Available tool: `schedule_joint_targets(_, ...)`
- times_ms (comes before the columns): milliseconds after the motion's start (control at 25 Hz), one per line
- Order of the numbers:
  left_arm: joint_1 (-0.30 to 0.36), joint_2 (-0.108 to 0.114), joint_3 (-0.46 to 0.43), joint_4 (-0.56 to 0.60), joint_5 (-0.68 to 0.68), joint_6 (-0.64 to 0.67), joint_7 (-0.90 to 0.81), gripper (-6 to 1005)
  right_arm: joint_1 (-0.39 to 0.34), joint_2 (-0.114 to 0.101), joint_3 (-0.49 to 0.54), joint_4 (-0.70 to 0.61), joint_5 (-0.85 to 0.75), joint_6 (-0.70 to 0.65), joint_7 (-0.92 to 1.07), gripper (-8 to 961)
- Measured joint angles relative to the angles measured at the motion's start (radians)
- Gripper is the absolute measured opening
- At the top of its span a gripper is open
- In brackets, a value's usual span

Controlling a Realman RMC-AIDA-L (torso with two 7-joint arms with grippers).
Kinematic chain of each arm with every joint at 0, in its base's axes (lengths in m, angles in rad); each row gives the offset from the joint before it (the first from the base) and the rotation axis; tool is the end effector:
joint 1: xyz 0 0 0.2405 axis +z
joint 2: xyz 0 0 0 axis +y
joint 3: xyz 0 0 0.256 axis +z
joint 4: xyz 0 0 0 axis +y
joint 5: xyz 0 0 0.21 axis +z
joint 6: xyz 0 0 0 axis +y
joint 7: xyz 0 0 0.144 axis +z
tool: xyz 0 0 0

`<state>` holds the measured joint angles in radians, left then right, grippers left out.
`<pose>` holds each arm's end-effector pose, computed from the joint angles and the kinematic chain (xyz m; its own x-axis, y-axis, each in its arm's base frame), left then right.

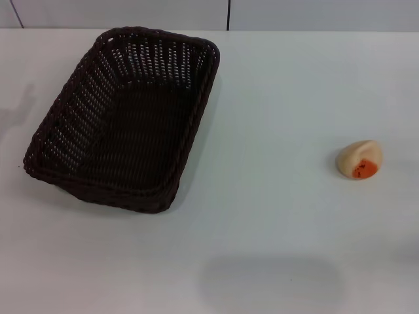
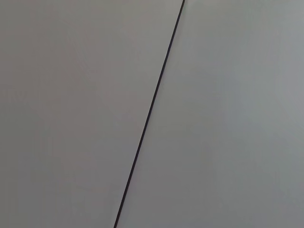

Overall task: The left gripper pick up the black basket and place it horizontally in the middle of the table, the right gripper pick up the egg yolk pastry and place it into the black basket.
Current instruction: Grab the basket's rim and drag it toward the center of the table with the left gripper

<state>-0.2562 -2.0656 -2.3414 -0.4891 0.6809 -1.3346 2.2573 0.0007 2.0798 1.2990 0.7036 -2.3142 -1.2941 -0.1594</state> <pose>-0.3421 0.3092 0.1145 0.4136 -0.2944 0.8615 0.8490 -0.2169 -0.4817 0.3538 0.2519 0.0839 0.7080 0.3480 -0.6145 -0.7038 0.4190 -0.5736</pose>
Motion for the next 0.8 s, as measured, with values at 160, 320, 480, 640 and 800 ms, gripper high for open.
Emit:
schedule_joint_targets(160,0.0,0.0,0.001,0.003,0.001,0.0,0.0,810,0.008,0.0,0.0,-0.015,0.0,0.0,0.0,694)
schedule_joint_targets(320,0.005,0.0,0.011,0.003,-0.001,-0.007,-0.001,809,0.011,0.0,0.0,-0.021,0.001,-0.002,0.0,694)
schedule_joint_targets(480,0.01,-0.001,0.013,0.002,-0.004,-0.011,-0.001,809,0.011,0.0,0.0,-0.022,0.006,-0.002,0.0,694)
schedule_joint_targets(640,0.012,-0.001,0.013,0.002,-0.005,-0.02,-0.001,809,0.013,0.0,0.0,-0.022,0.01,-0.004,0.0,694)
schedule_joint_targets(800,0.013,0.0,0.014,-0.003,-0.001,-0.023,-0.037,809,0.014,0.002,0.0,-0.022,0.013,-0.005,0.0,694)
